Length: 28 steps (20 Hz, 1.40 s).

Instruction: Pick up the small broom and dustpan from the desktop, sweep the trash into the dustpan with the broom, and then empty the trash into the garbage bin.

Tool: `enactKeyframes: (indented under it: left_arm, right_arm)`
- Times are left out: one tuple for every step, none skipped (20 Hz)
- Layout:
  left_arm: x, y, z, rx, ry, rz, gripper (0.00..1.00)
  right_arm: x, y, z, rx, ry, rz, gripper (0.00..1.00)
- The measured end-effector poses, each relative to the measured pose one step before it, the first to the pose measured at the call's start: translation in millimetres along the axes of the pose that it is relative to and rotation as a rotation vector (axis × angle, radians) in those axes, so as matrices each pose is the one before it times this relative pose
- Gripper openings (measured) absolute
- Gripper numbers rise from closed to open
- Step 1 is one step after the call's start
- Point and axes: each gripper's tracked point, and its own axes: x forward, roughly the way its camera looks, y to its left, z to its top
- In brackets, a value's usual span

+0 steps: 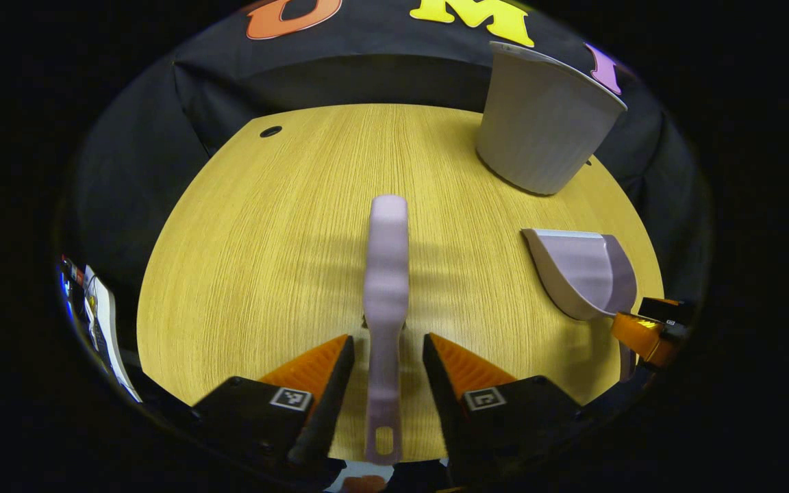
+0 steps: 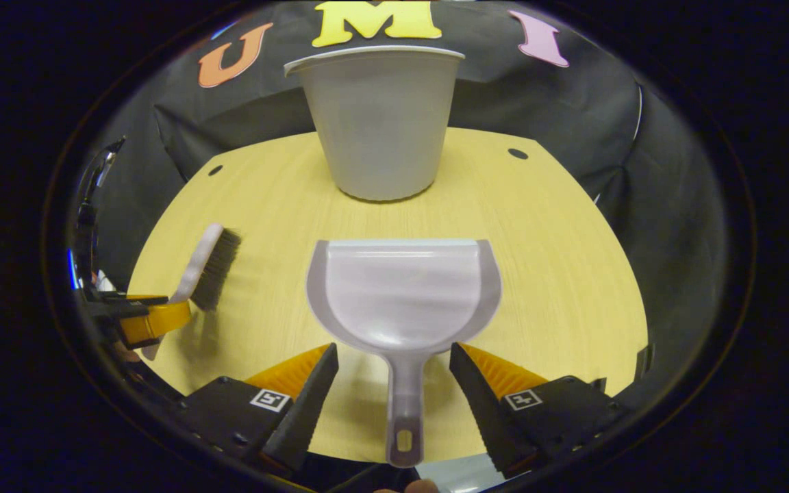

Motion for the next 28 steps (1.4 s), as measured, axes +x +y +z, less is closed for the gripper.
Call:
enactKeyframes:
  left_arm:
    - [-2.96,1.46,2.79,0.00163,-0.01329,0.00764,0.84]
    - [-2.83,0.23,2.83,-0.00072,-0.01209,0.00617,0.90]
    - [-4.13,0.68,3.29,0.00111,-0.01256,0.00163,0.92]
    - [-3.92,1.46,2.72,-0.00154,-0.01467,0.00091,0.93]
    - [-6.37,-0.12,3.86,-0.00554,-0.02102,-0.00389,0.93]
    - [-6.13,-0.77,4.73,-0.00636,-0.02033,-0.00361,0.93]
    - [-6.95,-0.13,5.86,-0.00786,-0.02836,-0.00577,1.00]
    - [-7.35,0.24,6.50,-0.00686,-0.02498,-0.00295,0.93]
    - [-9.94,-0.74,5.12,-0.00681,-0.02571,-0.00436,0.93]
    - [-9.30,-0.55,8.19,-0.00361,-0.02824,-0.00252,0.93]
    - [-8.79,0.47,9.16,0.00124,-0.03218,-0.00047,0.93]
    - [-12.73,0.48,11.36,0.00377,-0.04099,0.00077,0.93]
    - [-16.04,-1.32,18.51,0.00021,-0.06369,0.00030,0.93]
    - [-10.79,0.69,12.59,-0.00054,-0.05610,-0.00266,0.93]
    - [-12.77,0.77,16.90,0.00229,-0.05988,0.00050,0.93]
    - [-16.99,6.14,25.08,0.00504,-0.08461,-0.00153,0.92]
    - [-7.38,0.34,22.59,0.00115,-0.05666,-0.00371,0.93]
    - [-9.70,-1.79,27.95,-0.00203,-0.07271,-0.00447,0.93]
    - [-11.31,-2.01,25.31,-0.00183,-0.06748,-0.00002,0.94]
    - [-11.62,0.83,24.55,-0.00138,-0.06614,0.00190,0.96]
    - [-12.24,2.34,20.18,-0.00200,-0.05812,-0.00123,0.98]
    - [-9.20,1.36,19.37,-0.00088,-0.04537,0.00058,0.98]
    - [-7.83,1.05,13.20,-0.00651,-0.04044,-0.00089,0.98]
    - [-5.26,-0.27,12.05,-0.01322,-0.03294,-0.00811,0.98]
    - [-3.62,1.81,6.95,-0.01009,-0.02649,-0.00505,0.98]
    - [-2.95,1.66,4.44,-0.00689,-0.02325,-0.00270,0.98]
    - [0.01,-1.81,3.87,-0.00080,-0.02215,-0.00215,0.98]
    - [-1.28,-1.40,2.42,0.00295,-0.00949,-0.00191,0.97]
  right_arm:
    - [-0.59,0.80,0.69,0.00444,-0.00396,0.00576,0.97]
    - [-0.90,2.01,0.84,0.01016,-0.00838,0.00876,0.96]
    - [-2.21,0.95,4.00,0.01178,-0.01783,0.00696,0.97]
    - [-3.69,2.68,4.90,0.00935,-0.02105,0.00420,0.97]
    - [-5.26,2.22,5.62,0.00579,-0.01995,0.00319,0.97]
    - [-7.81,2.78,4.41,0.00612,-0.02277,0.00401,0.98]
    - [-6.10,0.47,6.49,0.00722,-0.02691,0.00073,0.97]
    - [-4.35,1.22,5.03,0.00627,-0.02459,0.00309,0.97]
    - [-5.50,1.50,6.11,0.00725,-0.02070,0.00384,0.97]
    - [-5.85,3.28,3.87,0.00676,-0.01952,0.00601,0.96]
    - [-6.66,2.74,6.14,0.00550,-0.02100,0.00589,0.96]
    - [-8.11,5.76,4.12,0.00473,-0.01363,0.01385,0.96]
    - [-11.90,6.52,7.09,0.01378,-0.02360,0.01663,0.96]
    - [-10.82,6.50,9.36,0.00994,-0.03235,0.01363,0.96]
    - [-13.75,7.23,13.45,0.00362,-0.04684,0.01030,0.96]
    - [-14.01,5.75,15.47,-0.00265,-0.05611,0.00257,0.97]
    - [-19.53,6.05,27.14,-0.00965,-0.09744,-0.00595,0.94]
    - [-14.27,2.19,25.53,-0.01004,-0.09496,-0.01539,0.96]
    - [-12.12,1.48,27.49,-0.01575,-0.09682,-0.01422,0.96]
    - [-11.65,-0.17,26.06,-0.02271,-0.09599,-0.02058,0.96]
    - [-8.08,-1.39,27.91,-0.02394,-0.09634,-0.02081,0.96]
    - [-6.12,3.13,23.54,-0.02390,-0.08071,-0.00619,0.93]
    - [-4.39,2.43,16.32,-0.01459,-0.04948,-0.00315,0.96]
    - [-5.39,3.25,8.30,0.00148,-0.02437,0.00593,0.96]
    - [-2.76,1.94,6.76,0.01267,-0.01728,0.00575,0.94]
    - [0.80,0.69,6.54,0.01122,-0.01724,0.00001,0.94]
    - [0.24,-1.18,5.27,-0.00177,-0.01922,-0.00842,0.95]
    - [-0.46,-2.70,4.89,-0.00618,-0.01330,-0.00798,0.95]
